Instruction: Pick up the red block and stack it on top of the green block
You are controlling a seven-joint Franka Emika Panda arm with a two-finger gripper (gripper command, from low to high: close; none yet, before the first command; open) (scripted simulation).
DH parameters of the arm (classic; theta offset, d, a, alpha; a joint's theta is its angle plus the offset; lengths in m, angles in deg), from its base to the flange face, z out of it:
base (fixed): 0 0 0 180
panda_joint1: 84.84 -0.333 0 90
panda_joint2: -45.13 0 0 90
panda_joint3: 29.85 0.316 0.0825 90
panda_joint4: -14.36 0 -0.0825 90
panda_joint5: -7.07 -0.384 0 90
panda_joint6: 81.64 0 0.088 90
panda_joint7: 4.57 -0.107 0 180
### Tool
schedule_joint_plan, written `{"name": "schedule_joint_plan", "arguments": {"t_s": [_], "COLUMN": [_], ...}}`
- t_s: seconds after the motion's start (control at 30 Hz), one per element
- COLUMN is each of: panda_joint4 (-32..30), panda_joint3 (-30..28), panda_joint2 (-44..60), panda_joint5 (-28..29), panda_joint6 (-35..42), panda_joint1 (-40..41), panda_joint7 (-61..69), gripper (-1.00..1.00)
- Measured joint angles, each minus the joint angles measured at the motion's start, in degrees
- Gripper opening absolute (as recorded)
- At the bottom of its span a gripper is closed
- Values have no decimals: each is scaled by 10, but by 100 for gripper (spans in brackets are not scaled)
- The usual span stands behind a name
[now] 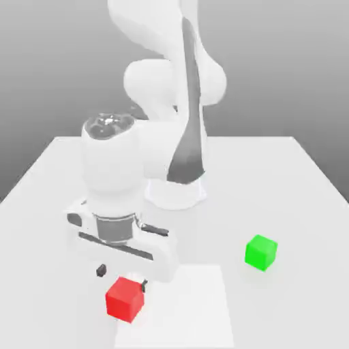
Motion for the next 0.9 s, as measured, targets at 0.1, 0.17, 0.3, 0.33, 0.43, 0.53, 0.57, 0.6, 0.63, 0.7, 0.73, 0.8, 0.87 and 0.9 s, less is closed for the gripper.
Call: {"name": "schedule_joint_plan", "arguments": {"t_s": [0.1, 0.17, 0.3, 0.33, 0.43, 0.53, 0.57, 0.6, 0.63, 0.7, 0.73, 0.8, 0.87, 0.9], "panda_joint4": [2, 2, 0, -2, -11, -32, -41, -50, -59, -78, -87, -105, -123, -133], "panda_joint3": [2, 2, 2, 1, -2, 25, 36, 46, 56, 68, 74, 87, 104, 113], "panda_joint2": [16, 16, 3, -14, -73, -117, -128, -140, -152, -174, -186, -209, -231, -243], "panda_joint5": [-1, -1, 1, 4, 11, 13, 11, 8, 5, -2, -6, -14, -23, -28], "panda_joint6": [-13, -13, -3, 12, 62, 84, 87, 89, 92, 96, 99, 103, 107, 109], "panda_joint1": [2, 2, 2, 2, 1, -31, -51, -70, -86, -128, -146, -177, -206, -222], "panda_joint7": [1, 1, -1, -3, -8, 15, 28, 43, 57, 87, 103, 133, 165, 181], "gripper": [-100, -100, -100, -100, -100, -100, -100, -100, -100, -100, -100, -100, -100, -100]}}
